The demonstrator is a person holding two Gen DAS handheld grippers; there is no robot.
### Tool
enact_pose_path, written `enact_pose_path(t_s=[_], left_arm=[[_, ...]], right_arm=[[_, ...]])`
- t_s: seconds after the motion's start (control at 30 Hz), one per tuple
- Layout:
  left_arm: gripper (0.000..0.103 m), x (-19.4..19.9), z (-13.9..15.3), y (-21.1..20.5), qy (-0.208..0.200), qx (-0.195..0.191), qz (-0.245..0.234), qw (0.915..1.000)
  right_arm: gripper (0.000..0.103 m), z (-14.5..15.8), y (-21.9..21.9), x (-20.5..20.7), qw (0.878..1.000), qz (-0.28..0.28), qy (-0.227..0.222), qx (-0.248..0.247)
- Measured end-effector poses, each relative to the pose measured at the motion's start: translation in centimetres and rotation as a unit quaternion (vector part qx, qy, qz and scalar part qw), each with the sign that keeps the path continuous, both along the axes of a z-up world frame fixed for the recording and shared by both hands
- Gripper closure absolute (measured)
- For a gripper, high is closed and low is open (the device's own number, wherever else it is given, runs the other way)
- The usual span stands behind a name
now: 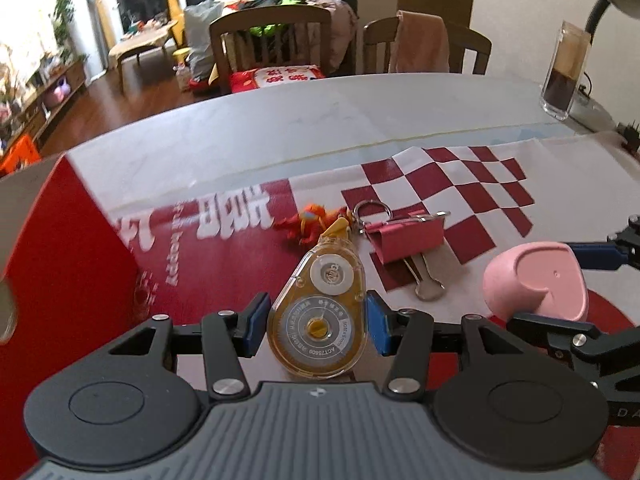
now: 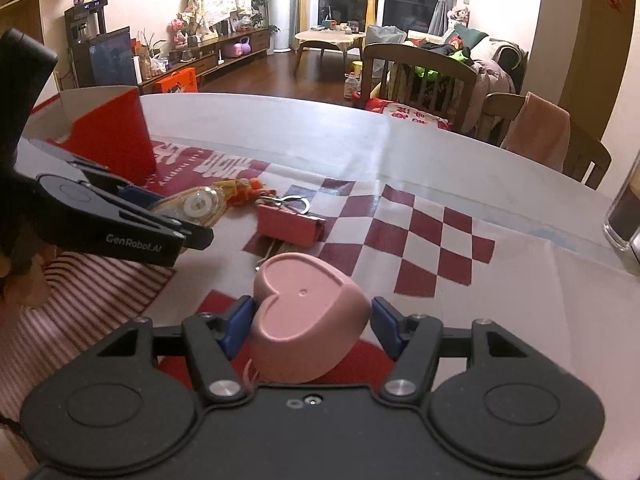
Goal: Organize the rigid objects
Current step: 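Carry tape dispenser in left tool into shoebox while right tool carries heart dish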
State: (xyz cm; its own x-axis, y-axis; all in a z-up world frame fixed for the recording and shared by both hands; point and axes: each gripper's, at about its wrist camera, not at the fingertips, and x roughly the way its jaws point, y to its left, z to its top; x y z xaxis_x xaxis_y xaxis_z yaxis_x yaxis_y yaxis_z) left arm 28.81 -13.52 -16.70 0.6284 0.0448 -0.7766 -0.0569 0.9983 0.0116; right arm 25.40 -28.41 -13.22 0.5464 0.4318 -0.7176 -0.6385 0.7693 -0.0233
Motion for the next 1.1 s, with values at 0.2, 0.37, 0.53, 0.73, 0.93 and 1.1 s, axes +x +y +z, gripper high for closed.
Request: enact_pose_path(t_s=[0.2, 0.37, 0.53, 0.73, 0.93, 1.1], left_arm=[[0.053, -3.2, 2.3, 0.0, 0.0, -0.026, 0.004, 0.9997], [0.053, -5.5, 4.0, 0.4, 0.0, -0.053, 0.012, 0.9985], [0.053, -7.8, 6.0, 0.9, -0.01, -0.062, 0.01, 0.998], [0.053, -10.6, 8.8, 1.8, -0.032, -0.059, -0.003, 0.9978], [0.053, -13.1, 10.9, 4.2, -0.042, -0.065, -0.006, 0.9969], [0.053, -14.7, 11.9, 6.7, -0.046, -0.068, -0.003, 0.9966]], right_arm=[[0.04, 2.6, -0.2, -2.4, 1.0, -0.005, -0.002, 0.008], [0.04, 4.8, 0.3, -4.7, 1.0, -0.004, -0.007, 0.016], [0.04, 6.9, 1.3, -6.5, 1.0, -0.01, -0.008, 0.019], [0.04, 9.0, 3.2, -8.6, 0.999, -0.012, -0.015, 0.026], [0.04, 10.5, 5.8, -10.7, 0.999, -0.004, -0.021, 0.031], [0.04, 11.2, 8.2, -11.9, 0.999, 0.004, -0.026, 0.033]])
